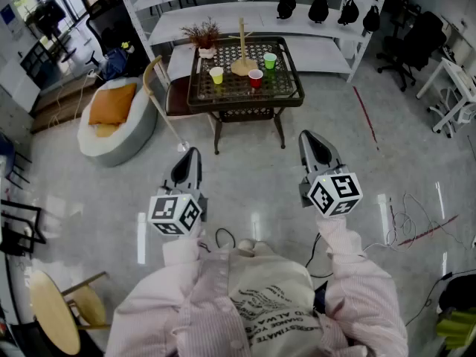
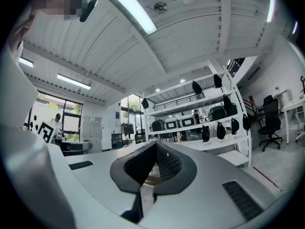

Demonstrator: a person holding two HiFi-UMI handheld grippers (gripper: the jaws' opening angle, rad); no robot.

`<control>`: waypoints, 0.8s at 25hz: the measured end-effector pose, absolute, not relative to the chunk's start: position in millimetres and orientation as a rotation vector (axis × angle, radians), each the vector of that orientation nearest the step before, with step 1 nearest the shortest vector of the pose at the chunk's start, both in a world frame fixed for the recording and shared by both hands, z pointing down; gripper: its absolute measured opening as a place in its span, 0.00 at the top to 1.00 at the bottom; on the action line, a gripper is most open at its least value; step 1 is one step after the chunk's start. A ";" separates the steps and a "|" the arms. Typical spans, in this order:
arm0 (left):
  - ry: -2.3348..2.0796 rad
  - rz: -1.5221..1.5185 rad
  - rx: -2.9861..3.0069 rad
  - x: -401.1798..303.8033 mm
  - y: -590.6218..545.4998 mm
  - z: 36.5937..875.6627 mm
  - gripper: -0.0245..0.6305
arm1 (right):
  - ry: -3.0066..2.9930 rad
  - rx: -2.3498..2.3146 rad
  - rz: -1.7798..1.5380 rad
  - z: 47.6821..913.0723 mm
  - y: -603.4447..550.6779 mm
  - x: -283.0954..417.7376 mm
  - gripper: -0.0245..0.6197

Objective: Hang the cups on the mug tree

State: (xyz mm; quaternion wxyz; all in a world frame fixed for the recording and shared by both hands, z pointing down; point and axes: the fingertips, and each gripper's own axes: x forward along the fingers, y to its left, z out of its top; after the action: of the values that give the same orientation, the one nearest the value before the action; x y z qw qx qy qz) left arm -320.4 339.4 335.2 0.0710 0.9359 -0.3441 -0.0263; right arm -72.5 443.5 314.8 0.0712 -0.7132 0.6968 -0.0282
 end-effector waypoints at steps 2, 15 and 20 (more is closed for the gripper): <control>-1.037 -0.078 2.814 -318.4 339.9 333.6 0.96 | 2.099 -2.143 -0.090 315.0 443.4 -70.6 0.96; -1.033 -0.077 2.770 -310.0 348.1 344.8 0.96 | 2.111 -2.127 -0.141 328.9 435.8 -57.6 0.96; -1.028 -0.078 2.761 -303.2 349.6 348.1 0.96 | 2.120 -2.121 -0.191 337.0 431.8 -50.4 0.75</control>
State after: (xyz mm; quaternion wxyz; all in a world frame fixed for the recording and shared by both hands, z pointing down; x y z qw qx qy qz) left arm -303.2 349.6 348.1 0.0971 0.9323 -0.3473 -0.0264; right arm -50.4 431.8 337.0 0.0685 -0.7041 0.7039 -0.0635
